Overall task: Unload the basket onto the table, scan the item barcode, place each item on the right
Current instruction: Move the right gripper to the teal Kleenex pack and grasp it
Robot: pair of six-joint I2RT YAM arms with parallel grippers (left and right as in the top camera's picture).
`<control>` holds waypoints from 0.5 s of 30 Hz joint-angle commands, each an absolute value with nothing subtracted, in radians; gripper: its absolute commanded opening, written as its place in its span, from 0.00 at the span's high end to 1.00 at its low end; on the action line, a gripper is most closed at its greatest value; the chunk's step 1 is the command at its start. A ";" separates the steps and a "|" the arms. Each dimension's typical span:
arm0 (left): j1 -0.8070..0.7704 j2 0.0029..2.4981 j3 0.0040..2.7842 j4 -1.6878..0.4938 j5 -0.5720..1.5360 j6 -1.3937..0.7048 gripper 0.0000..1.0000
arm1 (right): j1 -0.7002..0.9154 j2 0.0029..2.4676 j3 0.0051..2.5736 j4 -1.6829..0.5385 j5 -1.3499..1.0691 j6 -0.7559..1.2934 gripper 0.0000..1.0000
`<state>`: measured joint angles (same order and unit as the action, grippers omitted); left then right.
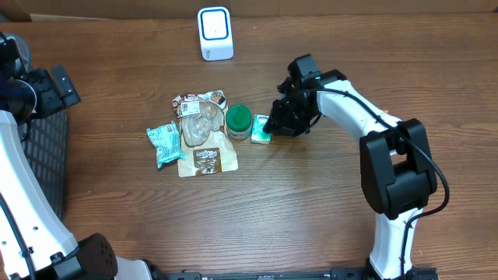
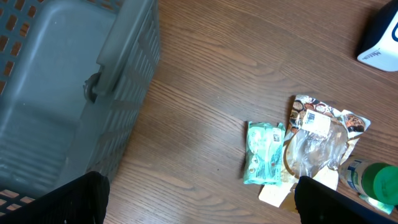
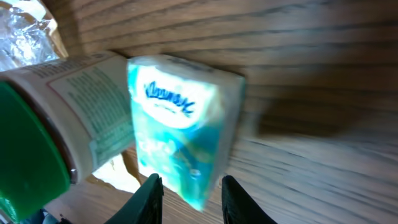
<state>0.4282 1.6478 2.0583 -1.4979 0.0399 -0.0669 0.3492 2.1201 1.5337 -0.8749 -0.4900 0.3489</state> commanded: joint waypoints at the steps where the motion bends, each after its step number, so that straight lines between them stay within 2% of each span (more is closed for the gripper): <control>1: 0.432 1.649 2.077 -1.499 0.034 -0.044 0.00 | 0.361 2.121 1.506 -0.843 -0.483 0.392 0.73; 15: 0.432 1.649 2.077 -1.499 0.034 -0.044 0.00 | 0.371 2.121 1.446 -0.774 -0.465 0.424 0.85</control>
